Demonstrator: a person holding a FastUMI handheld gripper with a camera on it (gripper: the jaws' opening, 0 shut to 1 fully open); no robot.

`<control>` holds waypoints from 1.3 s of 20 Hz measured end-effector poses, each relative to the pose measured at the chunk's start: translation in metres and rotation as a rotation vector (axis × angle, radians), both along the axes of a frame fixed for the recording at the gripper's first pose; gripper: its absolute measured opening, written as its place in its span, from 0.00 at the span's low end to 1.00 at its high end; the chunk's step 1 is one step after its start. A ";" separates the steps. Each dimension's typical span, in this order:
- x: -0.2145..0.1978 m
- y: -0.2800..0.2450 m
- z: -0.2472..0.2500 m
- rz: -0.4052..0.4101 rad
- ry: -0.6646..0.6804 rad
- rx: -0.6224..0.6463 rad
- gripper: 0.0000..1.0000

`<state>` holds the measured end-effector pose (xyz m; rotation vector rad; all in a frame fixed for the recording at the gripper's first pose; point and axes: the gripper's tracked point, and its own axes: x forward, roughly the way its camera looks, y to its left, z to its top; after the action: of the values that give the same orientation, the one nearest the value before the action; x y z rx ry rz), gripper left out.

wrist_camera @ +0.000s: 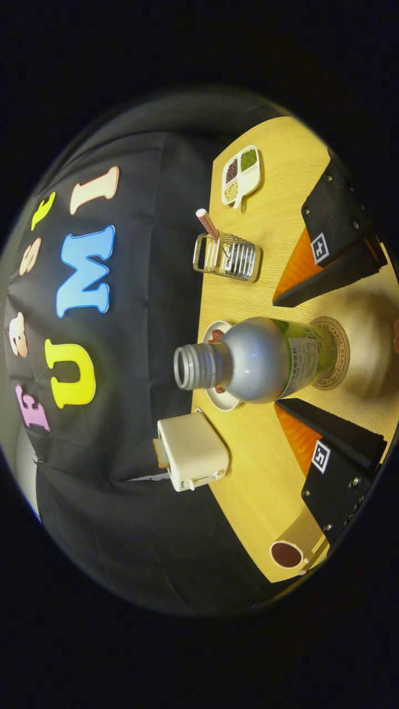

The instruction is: Take the bottle from table, then pour the juice into the cup, finally place the bottle on the coaster

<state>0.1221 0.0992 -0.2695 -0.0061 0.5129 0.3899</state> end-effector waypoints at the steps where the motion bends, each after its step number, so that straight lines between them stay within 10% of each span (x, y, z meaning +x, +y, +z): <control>1: -0.004 -0.001 0.016 -0.006 -0.026 0.003 1.00; 11: -0.064 -0.032 0.158 -0.106 -0.246 0.011 1.00; 26: -0.119 -0.067 0.187 -0.234 -0.292 -0.009 0.99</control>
<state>0.0033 0.0322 -0.0826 -0.0118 0.2229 0.1534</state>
